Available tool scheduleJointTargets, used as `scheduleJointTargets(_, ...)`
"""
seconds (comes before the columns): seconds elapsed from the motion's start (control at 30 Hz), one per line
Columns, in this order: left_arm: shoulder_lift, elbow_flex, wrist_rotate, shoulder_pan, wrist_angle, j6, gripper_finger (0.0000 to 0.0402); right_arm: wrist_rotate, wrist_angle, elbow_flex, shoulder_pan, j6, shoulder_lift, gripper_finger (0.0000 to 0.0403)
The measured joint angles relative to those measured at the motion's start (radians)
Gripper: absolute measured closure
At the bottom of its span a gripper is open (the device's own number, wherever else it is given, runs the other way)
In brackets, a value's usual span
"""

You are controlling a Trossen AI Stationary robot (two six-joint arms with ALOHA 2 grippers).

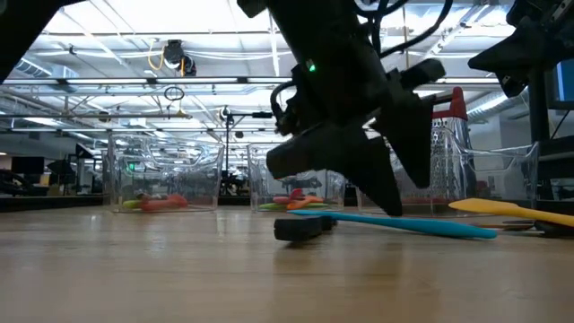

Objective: Pick & Place Kitchen Items
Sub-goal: Put the blue spatula into the middle bin

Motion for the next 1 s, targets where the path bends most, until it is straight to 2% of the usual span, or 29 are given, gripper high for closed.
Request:
scheduleJointTargets(0.2, 0.005, 0.000, 0.035, 0.004, -0.001, -0.018, 0.0166, 0.000, -0.001, 0.000, 0.000, -0.003, 0.000, 0.0399)
scheduleJointTargets(0.53, 0.005, 0.000, 0.028, 0.024, -0.095, -0.046, 0.0194, 0.000, -0.001, 0.000, 0.000, -0.005, 0.000, 0.0399)
scheduleJointTargets(0.77, 0.068, 0.007, 0.201, 0.067, -0.041, 0.009, 0.0217, 0.000, -0.001, 0.000, 0.000, -0.011, 0.000, 0.0399)
scheduleJointTargets(1.0, 0.093, 0.008, 0.265, 0.076, -0.053, -0.017, 0.0256, 0.001, 0.000, 0.000, 0.000, -0.011, 0.000, 0.0399)
